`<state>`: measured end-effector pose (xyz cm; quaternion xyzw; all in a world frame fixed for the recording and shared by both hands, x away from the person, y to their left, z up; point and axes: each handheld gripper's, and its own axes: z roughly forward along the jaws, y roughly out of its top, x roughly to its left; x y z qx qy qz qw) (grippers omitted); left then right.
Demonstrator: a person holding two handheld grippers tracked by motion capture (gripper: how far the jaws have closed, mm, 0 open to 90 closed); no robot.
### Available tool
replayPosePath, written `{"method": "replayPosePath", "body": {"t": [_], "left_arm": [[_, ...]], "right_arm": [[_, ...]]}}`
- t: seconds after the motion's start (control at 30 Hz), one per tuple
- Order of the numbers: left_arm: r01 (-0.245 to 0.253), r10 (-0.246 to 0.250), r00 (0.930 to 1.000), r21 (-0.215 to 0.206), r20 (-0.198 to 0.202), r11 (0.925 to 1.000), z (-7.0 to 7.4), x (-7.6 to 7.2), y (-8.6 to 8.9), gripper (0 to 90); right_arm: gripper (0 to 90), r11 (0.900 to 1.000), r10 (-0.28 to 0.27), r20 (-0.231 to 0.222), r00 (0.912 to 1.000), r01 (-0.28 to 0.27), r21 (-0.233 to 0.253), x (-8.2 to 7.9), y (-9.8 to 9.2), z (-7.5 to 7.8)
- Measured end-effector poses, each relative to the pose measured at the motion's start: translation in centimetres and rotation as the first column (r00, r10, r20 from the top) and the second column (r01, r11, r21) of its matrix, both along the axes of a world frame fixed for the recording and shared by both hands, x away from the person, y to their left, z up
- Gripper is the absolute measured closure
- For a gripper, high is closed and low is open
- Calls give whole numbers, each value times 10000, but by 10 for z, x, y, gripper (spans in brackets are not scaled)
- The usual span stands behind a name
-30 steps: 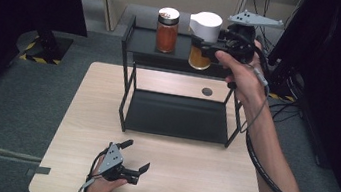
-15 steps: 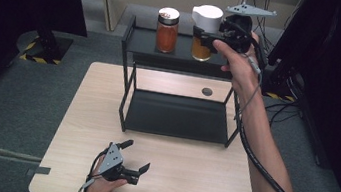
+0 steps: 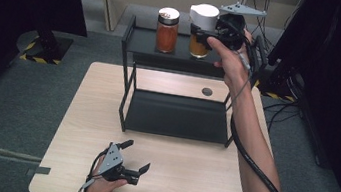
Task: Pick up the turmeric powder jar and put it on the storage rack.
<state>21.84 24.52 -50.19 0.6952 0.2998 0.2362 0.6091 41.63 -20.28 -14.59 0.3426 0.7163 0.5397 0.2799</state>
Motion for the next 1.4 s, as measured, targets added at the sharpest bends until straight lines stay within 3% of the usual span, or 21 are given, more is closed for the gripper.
{"method": "replayPosePath", "body": {"t": [0.57, 0.93, 1.03, 1.13, 1.4], "left_arm": [[11, -11, 10000, -29, -14, 10000, 0, 0, 1, 3], [42, -42, 10000, -2, -3, 10000, 0, 0, 0, 3], [37, -37, 10000, 2, -9, 10000, 0, 0, 0, 3], [40, -40, 10000, 11, -13, 10000, 0, 0, 0, 3], [62, -62, 10000, 32, -13, 10000, 0, 0, 0, 3]], "right_arm": [[310, 9996, -263, 20, 9997, 263, 121, 10, 4, -12], [292, 9988, -482, 194, 9986, 480, 107, 5, 6, -15], [237, 9983, -583, 226, 9980, 583, 24, 3, 8, -15], [114, 9972, -722, 125, 9973, 720, 184, 1, 10, -15], [5, 9967, -795, -7, 9968, 795, 159, -10, 12, -15]]}}
